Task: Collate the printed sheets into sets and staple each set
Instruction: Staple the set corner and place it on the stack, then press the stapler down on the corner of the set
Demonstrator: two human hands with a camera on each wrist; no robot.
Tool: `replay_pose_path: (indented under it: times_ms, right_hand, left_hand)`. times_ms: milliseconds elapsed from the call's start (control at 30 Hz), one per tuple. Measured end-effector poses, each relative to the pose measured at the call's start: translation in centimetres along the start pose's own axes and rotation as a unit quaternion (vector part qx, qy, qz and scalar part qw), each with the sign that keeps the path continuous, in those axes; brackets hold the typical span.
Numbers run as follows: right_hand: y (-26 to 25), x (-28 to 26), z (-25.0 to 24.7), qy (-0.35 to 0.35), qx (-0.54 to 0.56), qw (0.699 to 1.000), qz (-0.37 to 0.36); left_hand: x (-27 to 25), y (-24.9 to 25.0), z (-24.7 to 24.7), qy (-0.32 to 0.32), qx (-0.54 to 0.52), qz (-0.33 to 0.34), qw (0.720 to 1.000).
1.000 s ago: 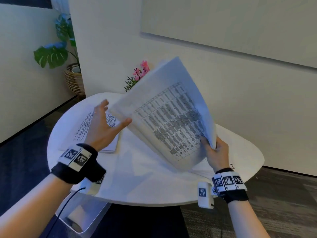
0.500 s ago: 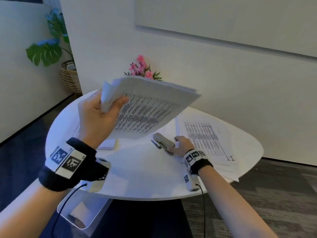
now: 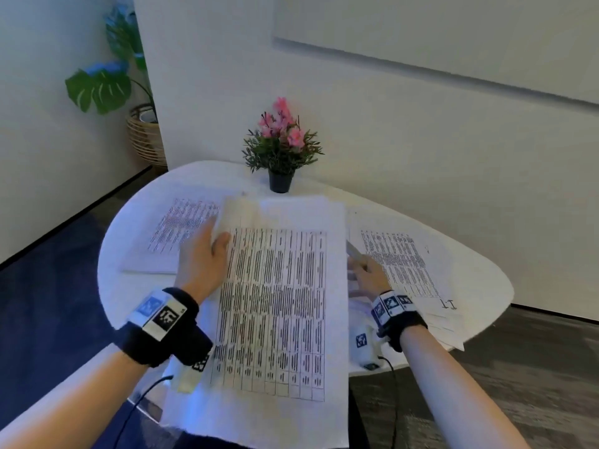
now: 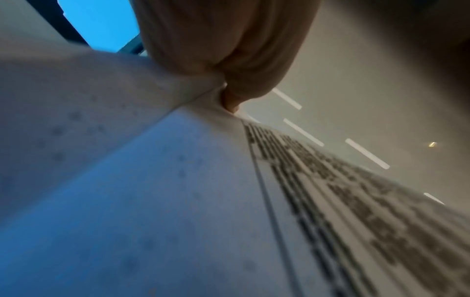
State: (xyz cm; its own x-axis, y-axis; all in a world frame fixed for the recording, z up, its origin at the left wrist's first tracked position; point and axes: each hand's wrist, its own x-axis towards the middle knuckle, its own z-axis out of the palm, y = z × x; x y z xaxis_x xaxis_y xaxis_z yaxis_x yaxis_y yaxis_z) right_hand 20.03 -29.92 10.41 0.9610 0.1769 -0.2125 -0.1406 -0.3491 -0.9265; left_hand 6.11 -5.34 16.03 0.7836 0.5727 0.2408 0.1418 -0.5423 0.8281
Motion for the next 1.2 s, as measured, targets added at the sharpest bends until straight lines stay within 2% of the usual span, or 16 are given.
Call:
replay_pose_path:
  times_ms: [233, 333, 433, 567, 667, 767, 900, 967, 1067, 1200]
  right_hand:
    - [0.4, -1.0, -1.0, 0.067, 0.095, 0.992, -0.043]
    - [-0.7, -1.5, -2.0, 0.090, 0.136, 0.983, -0.079]
    - [-2.7, -3.0, -3.7, 0.083, 0.114, 0.981, -0.130]
    - [-4.6, -4.6, -6.0, 0.001, 0.022, 0.991, -0.133]
    - [-4.1, -5.0, -5.7, -0.053, -0.133, 0.981, -0.134]
    - [-2.7, -4.9, -4.2, -0.106, -0.320, 0.931, -0.143]
    - [-2.2, -4.9, -1.9, -0.114, -0.459, 0.867, -0.156]
    - [-2.2, -5.0, -0.4, -0.126, -0.490, 0.847, -0.164]
    - [-1.5, -5.1, 2.5, -0.164, -0.493, 0.840, -0.159]
    - [-0.6, -5.5, 5.0, -0.145, -0.526, 0.821, -0.168]
  left_hand:
    - [0.5, -6.6, 4.3, -0.129, 0.072, -0.084, 0.985]
    - [0.5, -7.3, 5.2, -0.161, 0.077, -0.109, 0.978]
    - [0.2, -7.2, 5.8, -0.180, 0.073, -0.105, 0.975]
    - [-0.3, -6.7, 6.7, -0.208, 0.105, -0.073, 0.970]
    - [-1.1, -6.0, 7.3, -0.248, 0.090, -0.050, 0.963]
    - [-1.5, -5.8, 7.7, -0.284, 0.075, -0.054, 0.955]
    - [-1.7, -6.0, 7.6, -0.294, 0.064, -0.078, 0.950]
    - [-1.9, -6.0, 7.4, -0.303, 0.067, -0.089, 0.946]
    - [-2.2, -5.9, 7.3, -0.313, 0.075, -0.094, 0.942]
    - [-2.2, -6.1, 7.2, -0.311, 0.080, -0.103, 0.941]
